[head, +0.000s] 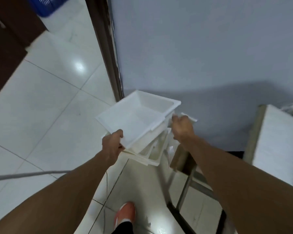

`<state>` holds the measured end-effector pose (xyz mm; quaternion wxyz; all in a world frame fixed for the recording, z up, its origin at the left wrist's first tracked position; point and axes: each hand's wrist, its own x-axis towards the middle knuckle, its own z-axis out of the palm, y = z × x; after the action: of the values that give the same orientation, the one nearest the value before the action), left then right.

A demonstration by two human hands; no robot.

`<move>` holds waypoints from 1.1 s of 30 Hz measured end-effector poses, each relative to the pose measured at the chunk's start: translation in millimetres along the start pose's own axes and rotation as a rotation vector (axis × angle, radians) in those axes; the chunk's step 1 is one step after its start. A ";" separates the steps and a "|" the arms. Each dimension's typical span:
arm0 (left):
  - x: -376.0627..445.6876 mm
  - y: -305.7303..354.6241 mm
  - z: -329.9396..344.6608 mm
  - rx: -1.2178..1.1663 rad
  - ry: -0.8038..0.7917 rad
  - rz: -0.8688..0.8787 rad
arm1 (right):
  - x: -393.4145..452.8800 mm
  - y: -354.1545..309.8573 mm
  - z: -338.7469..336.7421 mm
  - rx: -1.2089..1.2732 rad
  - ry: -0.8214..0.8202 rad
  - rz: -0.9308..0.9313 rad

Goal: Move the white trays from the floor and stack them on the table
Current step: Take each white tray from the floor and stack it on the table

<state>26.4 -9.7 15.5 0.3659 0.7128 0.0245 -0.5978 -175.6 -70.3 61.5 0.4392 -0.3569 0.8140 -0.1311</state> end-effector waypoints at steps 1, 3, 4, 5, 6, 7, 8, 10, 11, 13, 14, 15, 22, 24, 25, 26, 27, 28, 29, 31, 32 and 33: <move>-19.2 8.7 -4.2 -0.004 -0.029 0.006 | -8.0 -16.2 -17.5 0.020 0.019 -0.012; -58.4 25.2 -12.0 0.010 -0.076 0.028 | -25.7 -46.1 -50.5 0.035 0.031 -0.039; -76.6 32.1 -16.5 0.020 -0.097 0.045 | -38.8 -60.0 -66.3 0.029 0.023 -0.059; -95.5 38.6 -21.7 0.031 -0.117 0.064 | -49.9 -70.9 -79.9 0.018 0.006 -0.083; -115.3 44.7 -27.9 0.046 -0.139 0.081 | -62.8 -79.4 -92.9 0.003 -0.011 -0.099; -135.1 50.7 -34.7 0.069 -0.158 0.094 | -78.1 -86.4 -105.5 -0.017 -0.024 -0.113; -154.8 57.0 -41.1 0.099 -0.179 0.107 | -94.3 -92.0 -118.2 -0.036 -0.042 -0.119; -192.3 68.4 -54.4 0.159 -0.217 0.151 | -123.8 -98.8 -141.6 -0.074 -0.086 -0.138; -212.1 72.8 -59.9 0.182 -0.234 0.182 | -139.2 -100.1 -153.6 -0.090 -0.117 -0.147; -251.3 79.7 -67.5 0.235 -0.257 0.248 | -171.3 -99.7 -179.7 -0.141 -0.147 -0.166; -271.0 81.3 -69.1 0.259 -0.262 0.280 | -188.5 -97.0 -194.3 -0.178 -0.152 -0.178; -287.2 81.6 -69.2 0.274 -0.269 0.308 | -201.7 -93.0 -206.3 -0.206 -0.152 -0.183; -404.6 64.1 -36.0 0.325 -0.302 0.499 | -292.2 -30.8 -302.2 -0.214 -0.022 -0.229; -431.8 54.9 -21.5 0.333 -0.311 0.559 | -310.2 -5.4 -326.9 -0.116 0.023 -0.230; -444.2 49.6 -14.9 0.336 -0.309 0.583 | -319.1 6.8 -338.1 -0.070 0.040 -0.237; -455.6 44.2 -8.5 0.339 -0.307 0.603 | -326.5 19.0 -349.0 -0.035 0.060 -0.240; -467.0 38.7 -1.8 0.344 -0.304 0.620 | -334.4 30.8 -359.2 -0.002 0.083 -0.243; -478.3 32.4 5.7 0.353 -0.306 0.642 | -342.0 42.7 -369.6 0.027 0.107 -0.243; -489.5 24.9 13.9 0.359 -0.312 0.666 | -348.0 54.2 -379.7 0.053 0.134 -0.239; -510.4 6.3 32.2 0.366 -0.320 0.730 | -357.0 78.0 -400.4 0.086 0.191 -0.211; -520.8 -5.5 41.5 0.367 -0.325 0.762 | -359.6 90.7 -409.7 0.092 0.216 -0.195; -530.2 -17.6 50.0 0.370 -0.325 0.791 | -361.4 102.8 -417.7 0.092 0.232 -0.186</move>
<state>-174.2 189.0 467.4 0.4315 0.6178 -0.4139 -0.5108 -431.3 212.5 474.1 0.3439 -0.3930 0.8157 -0.2487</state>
